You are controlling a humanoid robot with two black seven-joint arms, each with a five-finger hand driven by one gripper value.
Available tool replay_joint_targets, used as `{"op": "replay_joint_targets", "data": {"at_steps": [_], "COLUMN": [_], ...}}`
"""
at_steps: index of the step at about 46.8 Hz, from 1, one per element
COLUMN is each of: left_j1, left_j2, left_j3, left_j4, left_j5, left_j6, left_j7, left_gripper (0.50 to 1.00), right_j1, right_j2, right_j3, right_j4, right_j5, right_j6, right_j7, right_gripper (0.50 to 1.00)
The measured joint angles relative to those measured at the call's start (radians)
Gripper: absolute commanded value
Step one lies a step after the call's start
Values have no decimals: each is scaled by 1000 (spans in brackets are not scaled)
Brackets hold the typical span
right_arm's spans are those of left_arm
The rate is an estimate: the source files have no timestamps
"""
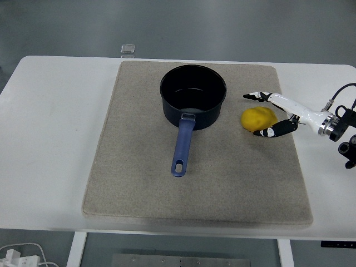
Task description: Put the potato in the blue pot
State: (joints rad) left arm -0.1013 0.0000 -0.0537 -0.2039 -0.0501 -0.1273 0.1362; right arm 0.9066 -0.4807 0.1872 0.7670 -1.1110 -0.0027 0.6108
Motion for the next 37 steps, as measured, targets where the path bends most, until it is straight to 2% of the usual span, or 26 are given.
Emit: {"op": "replay_joint_targets", "data": {"at_steps": [6,9,11,12,13,37], "left_j1": [0,0,0,0,0,0], "left_j2": [0,0,0,0,0,0], "left_j3": [0,0,0,0,0,0], "left_j4": [0,0,0,0,0,1], "left_j5": [0,0,0,0,0,-1], "left_j6": [0,0,0,0,0,0], "left_j7": [0,0,0,0,0,0], "left_gripper": [999,999,999,999,999,999], "right_j1": [-2,-2,-2,-1,-1,0], "right_j2": [3,1,0,-1,-1,9], "right_j3": [-1,-1,-1,-1,0,1], "right_j4": [-1,-2,-2,-2,-2,-26], "right_j5": [4,9,9,10,11,14], "right_j6": [0,0,1,1,1,-2], "right_j7": [0,0,0,0,0,0], "right_gripper": [785,717,626,552,500,500]}}
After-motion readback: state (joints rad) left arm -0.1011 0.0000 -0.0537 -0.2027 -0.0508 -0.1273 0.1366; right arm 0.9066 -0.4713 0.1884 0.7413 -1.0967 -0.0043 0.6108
